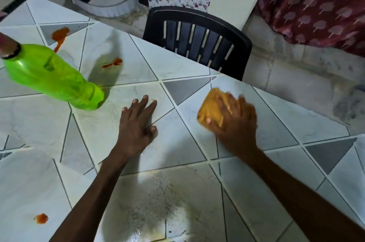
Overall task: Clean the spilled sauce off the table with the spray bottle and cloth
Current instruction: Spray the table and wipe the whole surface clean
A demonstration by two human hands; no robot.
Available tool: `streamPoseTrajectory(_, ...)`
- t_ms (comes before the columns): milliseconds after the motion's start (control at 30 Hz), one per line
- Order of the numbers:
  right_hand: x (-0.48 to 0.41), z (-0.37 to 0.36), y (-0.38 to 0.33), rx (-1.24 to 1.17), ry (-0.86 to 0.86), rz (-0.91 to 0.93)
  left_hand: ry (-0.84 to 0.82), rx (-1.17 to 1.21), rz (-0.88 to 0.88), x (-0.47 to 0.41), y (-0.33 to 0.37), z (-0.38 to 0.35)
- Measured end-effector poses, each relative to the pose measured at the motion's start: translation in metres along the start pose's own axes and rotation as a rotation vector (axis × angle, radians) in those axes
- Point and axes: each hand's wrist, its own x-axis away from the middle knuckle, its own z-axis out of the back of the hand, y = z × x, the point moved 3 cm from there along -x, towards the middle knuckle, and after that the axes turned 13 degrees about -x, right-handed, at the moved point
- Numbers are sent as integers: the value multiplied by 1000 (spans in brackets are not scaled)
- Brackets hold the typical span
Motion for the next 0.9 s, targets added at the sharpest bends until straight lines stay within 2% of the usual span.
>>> streamPoseTrajectory(100, -78, -5, -34, -50, 46, -164, -7, 3, 23, -1, 1, -4)
streamPoseTrajectory(200, -90, -22, -102, -83, 22, -31, -25, 8, 62, -1, 1, -5)
streamPoseTrajectory(300, -34, -32, -135, -80, -41, 145, -33, 100, 76, 2, -4, 2)
streamPoseTrajectory(433, 58, -25, -96, -95, -92, 229, -169, 14, -37, 18, -9, 7)
streamPoseTrajectory(500, 84, -15, -60, -78, -120, 263, -163, -90, -55, 31, -11, 9)
streamPoseTrajectory(567, 75, -6, -29, -32, -104, 187, -118, -145, -13, 43, -22, 15)
streamPoseTrajectory(633, 33, -3, -21, -4, -32, 14, -130, -115, 40, 52, -36, 17)
streamPoseTrajectory(733, -40, -13, -68, -45, 27, -139, -191, -7, 70, 56, -46, 14)
streamPoseTrajectory(800, -58, -29, -121, -84, -1, -60, -196, 24, 83, 55, -44, 13)
streamPoseTrajectory(900, -15, -45, -174, -68, -80, 198, -211, 49, 74, 55, -44, 15)
